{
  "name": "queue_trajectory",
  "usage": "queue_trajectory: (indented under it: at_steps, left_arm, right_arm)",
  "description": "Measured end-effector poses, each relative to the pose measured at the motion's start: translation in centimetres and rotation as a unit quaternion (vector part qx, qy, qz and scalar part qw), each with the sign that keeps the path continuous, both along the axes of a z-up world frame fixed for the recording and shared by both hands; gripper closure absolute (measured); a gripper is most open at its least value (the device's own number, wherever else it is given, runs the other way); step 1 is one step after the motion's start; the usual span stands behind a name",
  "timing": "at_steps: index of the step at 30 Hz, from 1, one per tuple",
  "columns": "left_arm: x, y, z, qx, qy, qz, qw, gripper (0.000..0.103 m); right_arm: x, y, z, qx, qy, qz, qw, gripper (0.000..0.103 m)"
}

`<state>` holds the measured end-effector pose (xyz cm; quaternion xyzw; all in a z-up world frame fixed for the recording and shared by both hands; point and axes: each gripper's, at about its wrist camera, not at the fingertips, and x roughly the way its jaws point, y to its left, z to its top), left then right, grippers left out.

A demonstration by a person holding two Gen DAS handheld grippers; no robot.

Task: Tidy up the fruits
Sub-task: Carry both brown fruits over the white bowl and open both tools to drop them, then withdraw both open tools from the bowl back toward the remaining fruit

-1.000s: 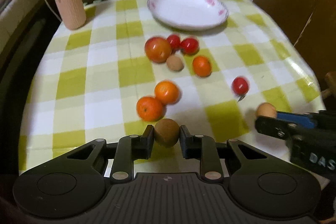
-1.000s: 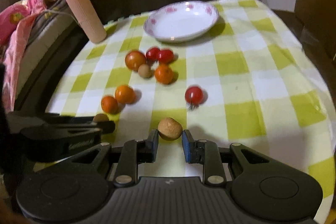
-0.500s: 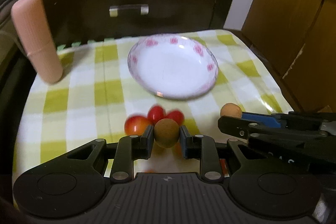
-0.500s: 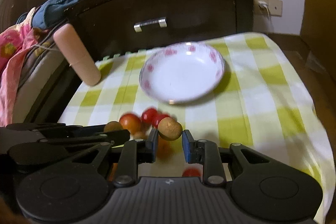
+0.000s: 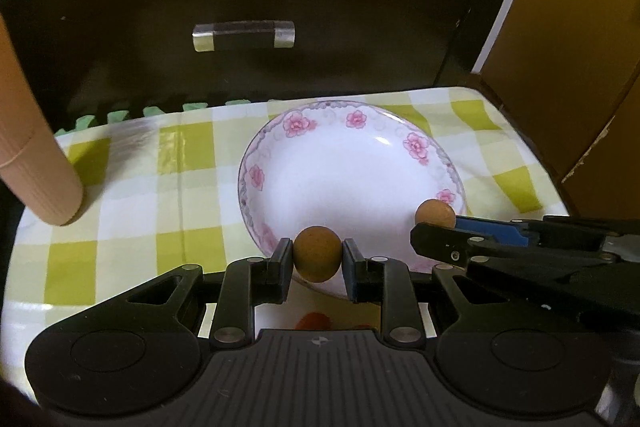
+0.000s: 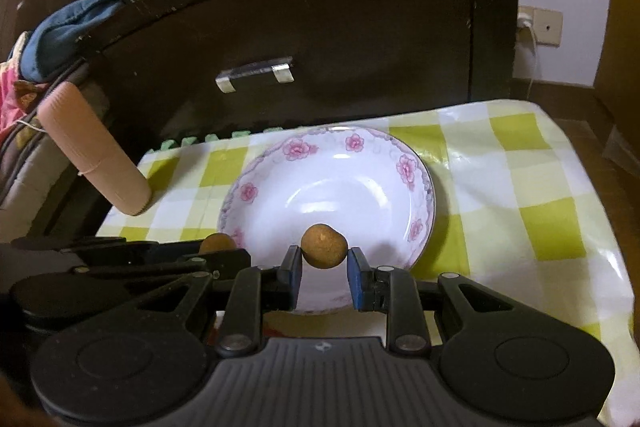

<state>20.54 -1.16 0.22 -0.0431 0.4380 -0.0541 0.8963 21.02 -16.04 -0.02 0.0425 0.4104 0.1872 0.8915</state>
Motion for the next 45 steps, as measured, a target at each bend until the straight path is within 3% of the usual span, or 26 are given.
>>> queue_trajectory:
  at_steps: [9,25,45]
  left_arm:
    - [1.3,-0.3,-1.3,0.009,0.012,-0.001,0.9999,0.071]
    - [1.3,-0.3,-1.4,0.011,0.011,-0.001,0.9999,0.067]
    - [0.5,0.3,-0.1,0.01,-0.006,0.007,0.9999,0.042]
  right_arm:
    - [1.7,-0.1,-2.0,-0.007,0.016,0.006,1.0,0.078]
    - [2.0,0.0,-2.3,-0.008,0.015,0.006,1.0,0.078]
    - [1.2,-0.6,-0.9,-0.018,-0.017,-0.01,1.0,0.074]
